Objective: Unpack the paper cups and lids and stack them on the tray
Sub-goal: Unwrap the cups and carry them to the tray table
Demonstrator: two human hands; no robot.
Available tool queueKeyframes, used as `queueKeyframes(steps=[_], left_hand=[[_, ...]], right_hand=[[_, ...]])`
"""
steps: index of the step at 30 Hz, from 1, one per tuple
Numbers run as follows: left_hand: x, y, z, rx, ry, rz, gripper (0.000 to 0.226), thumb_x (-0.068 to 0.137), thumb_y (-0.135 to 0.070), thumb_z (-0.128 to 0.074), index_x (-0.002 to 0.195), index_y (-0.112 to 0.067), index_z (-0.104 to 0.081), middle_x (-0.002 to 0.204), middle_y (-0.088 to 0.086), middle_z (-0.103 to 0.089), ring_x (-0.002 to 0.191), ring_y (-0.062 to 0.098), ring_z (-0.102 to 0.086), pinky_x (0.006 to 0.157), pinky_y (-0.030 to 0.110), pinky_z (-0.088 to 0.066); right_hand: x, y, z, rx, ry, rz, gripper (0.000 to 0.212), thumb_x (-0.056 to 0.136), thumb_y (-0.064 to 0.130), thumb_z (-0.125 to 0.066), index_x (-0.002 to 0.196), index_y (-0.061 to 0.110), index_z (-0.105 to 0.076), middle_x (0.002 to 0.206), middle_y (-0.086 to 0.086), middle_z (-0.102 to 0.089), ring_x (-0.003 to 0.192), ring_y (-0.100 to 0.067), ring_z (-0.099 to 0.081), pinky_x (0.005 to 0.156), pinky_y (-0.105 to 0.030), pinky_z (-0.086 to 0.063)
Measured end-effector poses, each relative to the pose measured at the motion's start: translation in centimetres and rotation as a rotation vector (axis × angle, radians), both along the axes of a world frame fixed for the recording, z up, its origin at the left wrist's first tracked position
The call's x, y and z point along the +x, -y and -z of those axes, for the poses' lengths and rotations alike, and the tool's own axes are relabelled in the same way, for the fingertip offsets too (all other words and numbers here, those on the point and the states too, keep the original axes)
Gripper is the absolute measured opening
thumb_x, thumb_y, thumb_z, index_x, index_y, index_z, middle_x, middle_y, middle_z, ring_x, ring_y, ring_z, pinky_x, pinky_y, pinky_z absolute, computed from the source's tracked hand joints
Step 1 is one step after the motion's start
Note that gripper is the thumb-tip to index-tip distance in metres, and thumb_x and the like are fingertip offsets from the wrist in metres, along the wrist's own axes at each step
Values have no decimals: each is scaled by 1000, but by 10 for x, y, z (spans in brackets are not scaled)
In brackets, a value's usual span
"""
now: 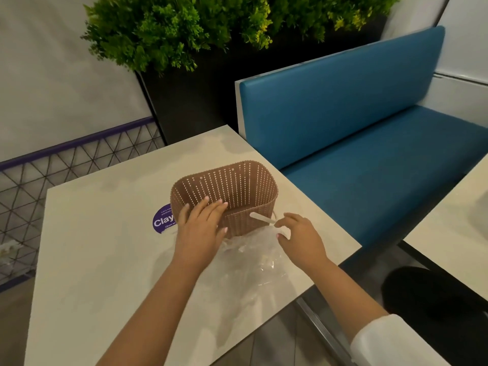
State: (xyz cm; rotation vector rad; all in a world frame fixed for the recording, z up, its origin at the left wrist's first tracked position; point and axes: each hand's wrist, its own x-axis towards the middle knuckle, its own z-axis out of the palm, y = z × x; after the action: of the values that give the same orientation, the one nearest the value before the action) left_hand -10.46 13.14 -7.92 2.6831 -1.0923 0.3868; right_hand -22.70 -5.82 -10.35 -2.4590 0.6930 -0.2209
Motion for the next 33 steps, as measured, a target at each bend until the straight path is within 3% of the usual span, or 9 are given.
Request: queueKeyframes(steps=[3, 5, 7, 11, 15, 21, 29, 31, 33], left_hand=[[10, 6, -4, 35, -171, -44, 34, 98, -29, -49, 131, -29, -56, 119, -4, -68, 104, 20, -65, 80, 34, -51], [11, 9, -3, -2, -139, -46, 28, 98, -26, -50, 123, -26, -63, 107, -2, -72, 88, 24, -69, 66, 34, -52], [13, 13, -1, -49, -133, -51, 27, 97, -25, -51, 119, -25, -65, 102, -2, -73, 84, 25, -69, 63, 34, -51], [25, 15, -1, -25, -150, -116, 30, 99, -27, -45, 124, -29, -61, 107, -4, -71, 91, 21, -68, 69, 33, -50], [39, 9, -4, 9, -176, -170, 32, 100, -27, -42, 127, -31, -58, 114, -7, -68, 100, 19, -65, 76, 33, -50], [53, 4, -8, 30, -201, -211, 34, 101, -29, -41, 132, -33, -55, 121, -8, -66, 107, 18, -63, 82, 32, -49], [64, 5, -4, -31, -204, -247, 34, 99, -27, -44, 130, -33, -57, 112, -4, -70, 100, 20, -65, 78, 32, -49], [65, 5, -2, -59, -203, -235, 36, 97, -25, -49, 133, -30, -56, 117, -2, -68, 108, 20, -62, 92, 36, -44], [62, 6, 0, -101, -138, -179, 42, 93, -24, -57, 134, -25, -54, 133, -2, -59, 129, 20, -49, 111, 47, -26]], right_hand=[[1, -1, -3, -17, -8, -72, 28, 92, 24, -59, 119, 28, -62, 138, 9, -48, 125, -12, -41, 93, -24, -40], [2, 0, -4, -31, -30, -108, 31, 92, 25, -59, 122, 29, -60, 138, 9, -48, 126, -13, -40, 93, -25, -40], [1, -2, -2, -61, -79, -169, 37, 91, 25, -58, 128, 32, -56, 145, 8, -43, 131, -14, -35, 98, -28, -39], [0, -13, 18, -193, -277, -400, 70, 87, 24, -64, 146, 38, -30, 160, 1, -10, 146, -22, -10, 116, -41, -18], [6, -19, 39, -315, -448, -499, 85, 87, 15, -64, 151, 39, -13, 161, -4, 6, 147, -29, 5, 116, -54, 0], [19, -15, 56, -331, -545, -474, 73, 94, 3, -44, 151, 37, -15, 161, -6, 6, 147, -31, 6, 116, -55, -1], [44, -3, 48, -395, -506, -411, 70, 95, 2, -38, 151, 37, -15, 161, -8, 9, 147, -33, 7, 116, -57, -4], [47, -1, 42, -408, -506, -428, 71, 95, 2, -40, 151, 38, -15, 160, -8, 11, 146, -34, 10, 116, -57, 0], [45, -1, 35, -402, -480, -437, 76, 92, -1, -43, 150, 40, -15, 160, -8, 12, 146, -34, 12, 116, -58, 3]])
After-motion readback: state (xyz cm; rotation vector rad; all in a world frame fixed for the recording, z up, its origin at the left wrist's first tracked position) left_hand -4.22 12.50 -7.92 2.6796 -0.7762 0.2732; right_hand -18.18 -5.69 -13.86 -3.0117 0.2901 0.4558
